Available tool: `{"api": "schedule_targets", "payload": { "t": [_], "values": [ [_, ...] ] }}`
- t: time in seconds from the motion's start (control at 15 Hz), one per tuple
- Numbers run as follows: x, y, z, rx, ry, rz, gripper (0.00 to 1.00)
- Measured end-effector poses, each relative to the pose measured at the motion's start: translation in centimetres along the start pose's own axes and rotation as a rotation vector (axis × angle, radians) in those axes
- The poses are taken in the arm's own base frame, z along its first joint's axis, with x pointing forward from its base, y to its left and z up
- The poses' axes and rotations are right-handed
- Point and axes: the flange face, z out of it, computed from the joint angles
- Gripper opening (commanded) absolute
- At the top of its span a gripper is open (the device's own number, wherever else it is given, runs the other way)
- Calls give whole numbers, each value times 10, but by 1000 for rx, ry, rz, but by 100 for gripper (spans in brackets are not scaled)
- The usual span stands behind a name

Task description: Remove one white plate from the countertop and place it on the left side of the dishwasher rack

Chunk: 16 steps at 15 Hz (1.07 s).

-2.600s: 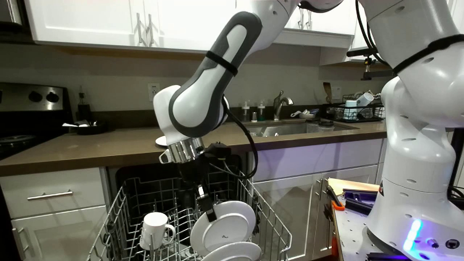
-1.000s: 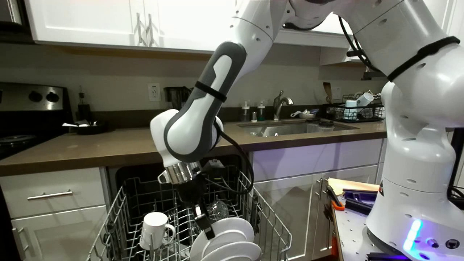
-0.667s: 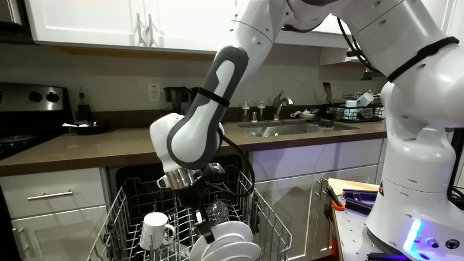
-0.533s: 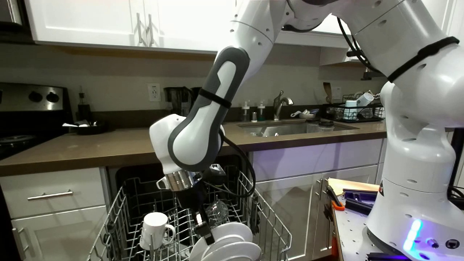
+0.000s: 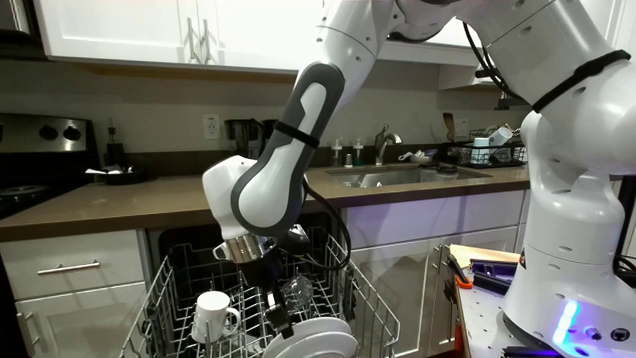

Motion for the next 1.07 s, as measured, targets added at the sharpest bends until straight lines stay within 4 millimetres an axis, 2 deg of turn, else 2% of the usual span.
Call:
{"api": "schedule_targets", "payload": {
  "t": [0.27,0.47,0.8,1.07],
  "values": [
    [-1,-2,-16,-8,16,-3,83],
    [-4,-4,-40,-27,49,-5,98],
    [-19,-7,-86,-52,65,-2,100],
    [-31,-5,-109,-54,34,11,100]
  ]
}}
